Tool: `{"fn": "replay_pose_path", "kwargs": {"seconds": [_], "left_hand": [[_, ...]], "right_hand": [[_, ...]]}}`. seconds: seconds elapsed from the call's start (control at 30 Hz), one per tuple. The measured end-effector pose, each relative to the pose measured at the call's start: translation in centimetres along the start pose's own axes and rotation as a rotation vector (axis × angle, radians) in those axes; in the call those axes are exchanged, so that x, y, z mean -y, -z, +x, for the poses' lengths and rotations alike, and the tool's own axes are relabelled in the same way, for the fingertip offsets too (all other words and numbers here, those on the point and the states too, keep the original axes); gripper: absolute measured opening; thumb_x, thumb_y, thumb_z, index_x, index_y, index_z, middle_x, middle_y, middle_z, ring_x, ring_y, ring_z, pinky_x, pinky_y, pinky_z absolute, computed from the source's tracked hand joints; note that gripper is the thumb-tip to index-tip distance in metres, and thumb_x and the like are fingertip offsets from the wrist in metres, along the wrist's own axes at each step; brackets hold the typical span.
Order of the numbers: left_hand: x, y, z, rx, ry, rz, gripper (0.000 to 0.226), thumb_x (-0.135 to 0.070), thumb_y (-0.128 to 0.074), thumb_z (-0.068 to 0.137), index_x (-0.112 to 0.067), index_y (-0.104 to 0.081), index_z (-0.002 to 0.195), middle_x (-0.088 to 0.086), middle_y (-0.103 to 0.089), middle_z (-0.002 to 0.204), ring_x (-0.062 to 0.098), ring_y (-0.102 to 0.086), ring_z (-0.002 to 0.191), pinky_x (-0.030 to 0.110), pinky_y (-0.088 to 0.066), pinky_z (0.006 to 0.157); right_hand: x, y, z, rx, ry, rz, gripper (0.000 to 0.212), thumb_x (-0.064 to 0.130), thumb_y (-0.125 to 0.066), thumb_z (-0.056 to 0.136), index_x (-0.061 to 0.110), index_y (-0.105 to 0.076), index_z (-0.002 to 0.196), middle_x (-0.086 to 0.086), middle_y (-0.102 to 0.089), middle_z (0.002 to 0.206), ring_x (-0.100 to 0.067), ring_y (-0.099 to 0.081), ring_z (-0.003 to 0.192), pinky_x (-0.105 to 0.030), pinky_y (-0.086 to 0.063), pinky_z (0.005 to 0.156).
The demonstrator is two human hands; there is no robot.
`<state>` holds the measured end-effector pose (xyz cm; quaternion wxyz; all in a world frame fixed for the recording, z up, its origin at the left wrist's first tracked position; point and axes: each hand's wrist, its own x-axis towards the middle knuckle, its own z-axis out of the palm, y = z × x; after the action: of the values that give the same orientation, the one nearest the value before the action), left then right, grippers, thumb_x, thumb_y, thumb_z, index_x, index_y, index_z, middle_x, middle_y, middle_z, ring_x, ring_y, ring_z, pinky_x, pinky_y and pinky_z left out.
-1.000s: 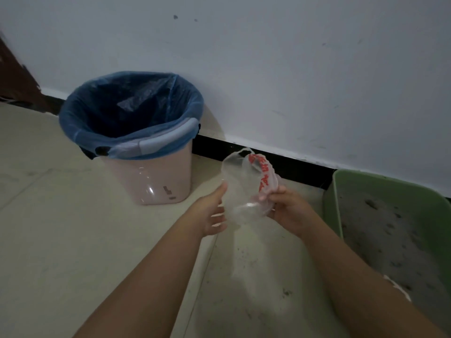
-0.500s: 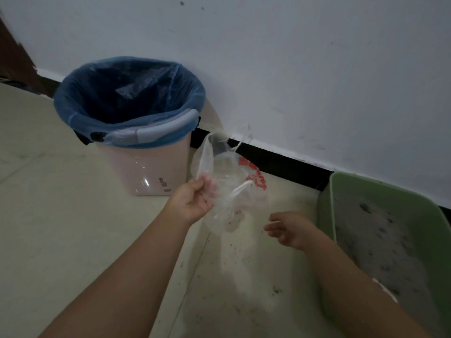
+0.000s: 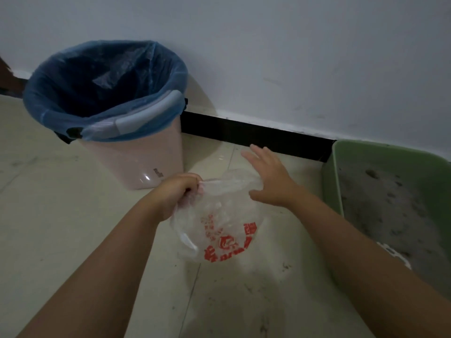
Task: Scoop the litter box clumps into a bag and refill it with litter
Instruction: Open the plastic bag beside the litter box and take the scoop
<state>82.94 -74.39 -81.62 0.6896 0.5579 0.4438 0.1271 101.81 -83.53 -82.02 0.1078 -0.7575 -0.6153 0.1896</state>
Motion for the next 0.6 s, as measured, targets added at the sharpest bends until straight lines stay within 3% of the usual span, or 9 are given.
{"fn": "replay_pose_path", "kwargs": {"seconds": [0.07, 0.13, 0.2, 0.27, 0.37, 0.43, 0.5, 0.6], "left_hand": [[-0.1, 0.4, -0.1, -0.009, -0.042, -0.05, 0.053, 0.011, -0.036, 0.077, -0.014, -0.052, 0.034, -0.005, -0.043, 0.039, 0.006, -0.038, 0.036, 0.013, -0.031, 0.038], [0.0, 1.0, -0.2, -0.008, -0.051, -0.033, 0.034, 0.0, -0.044, 0.062, -0.015, -0.056, 0.035, -0.006, -0.045, 0.039, 0.005, -0.039, 0.037, 0.013, -0.031, 0.039], [0.5, 1.7, -0.3, -0.033, -0.015, 0.089, 0.027, -0.004, -0.047, 0.06, -0.017, -0.058, 0.039, -0.009, -0.046, 0.04, 0.003, -0.038, 0.039, 0.013, -0.031, 0.041], [1.7, 2.6, -0.2, -0.115, 0.01, 0.251, 0.036, 0.006, -0.055, 0.076, -0.018, -0.056, 0.049, -0.01, -0.049, 0.043, 0.005, -0.04, 0.046, 0.017, -0.031, 0.049], [3.3, 3.3, -0.8, -0.384, 0.077, 0.278, 0.04, 0.014, -0.045, 0.084, -0.011, -0.049, 0.054, -0.002, -0.049, 0.045, 0.014, -0.038, 0.056, 0.022, -0.029, 0.055], [4.0, 3.0, -1.2, -0.466, 0.161, 0.159, 0.041, 0.015, -0.036, 0.086, -0.008, -0.045, 0.054, 0.006, -0.049, 0.052, 0.015, -0.043, 0.055, 0.021, -0.037, 0.055], [3.9, 2.4, -1.2, -0.465, 0.243, -0.127, 0.041, 0.014, -0.026, 0.087, -0.008, -0.041, 0.056, 0.005, -0.05, 0.043, 0.016, -0.049, 0.045, 0.018, -0.047, 0.047], [3.1, 0.9, -0.6, -0.414, 0.324, -0.55, 0.04, 0.008, -0.029, 0.085, -0.008, -0.046, 0.053, 0.002, -0.046, 0.031, 0.013, -0.048, 0.028, 0.014, -0.043, 0.032]], "right_hand": [[-0.1, -1.2, 0.6, 0.07, -0.013, 0.032, 0.052, 0.014, -0.056, 0.086, 0.016, -0.044, 0.136, -0.006, -0.038, 0.145, -0.026, -0.029, 0.136, -0.034, -0.027, 0.11], [-0.3, -1.9, 1.2, 0.058, -0.041, 0.16, 0.028, 0.004, -0.048, 0.09, 0.004, -0.064, 0.113, -0.013, -0.061, 0.117, -0.026, -0.054, 0.111, -0.026, -0.043, 0.09], [-0.8, -1.8, 1.8, 0.011, -0.11, 0.252, 0.028, -0.004, -0.043, 0.089, -0.001, -0.069, 0.1, -0.012, -0.059, 0.098, -0.02, -0.052, 0.089, -0.012, -0.04, 0.068], [-1.6, -1.4, 2.5, 0.001, -0.169, 0.327, 0.031, -0.01, -0.04, 0.087, 0.0, -0.069, 0.087, -0.005, -0.051, 0.079, -0.016, -0.046, 0.072, -0.004, -0.031, 0.051], [-2.5, -1.6, 3.1, 0.077, -0.213, 0.414, 0.037, -0.013, -0.036, 0.084, 0.014, -0.046, 0.06, 0.0, -0.041, 0.063, -0.011, -0.037, 0.056, -0.013, -0.034, 0.046], [-2.9, -2.2, 3.1, 0.137, -0.229, 0.494, 0.04, -0.016, -0.036, 0.081, 0.015, -0.041, 0.056, -0.002, -0.045, 0.055, -0.014, -0.04, 0.051, -0.019, -0.033, 0.045], [-3.1, -2.4, 2.8, 0.211, -0.248, 0.633, 0.042, -0.021, -0.032, 0.075, 0.011, -0.044, 0.05, 0.001, -0.049, 0.035, -0.011, -0.043, 0.036, -0.013, -0.035, 0.039], [-4.2, -2.4, 2.0, 0.273, -0.252, 0.948, 0.051, -0.026, -0.024, 0.071, 0.005, -0.05, 0.04, -0.001, -0.048, 0.027, -0.007, -0.046, 0.026, -0.009, -0.037, 0.034]]}}
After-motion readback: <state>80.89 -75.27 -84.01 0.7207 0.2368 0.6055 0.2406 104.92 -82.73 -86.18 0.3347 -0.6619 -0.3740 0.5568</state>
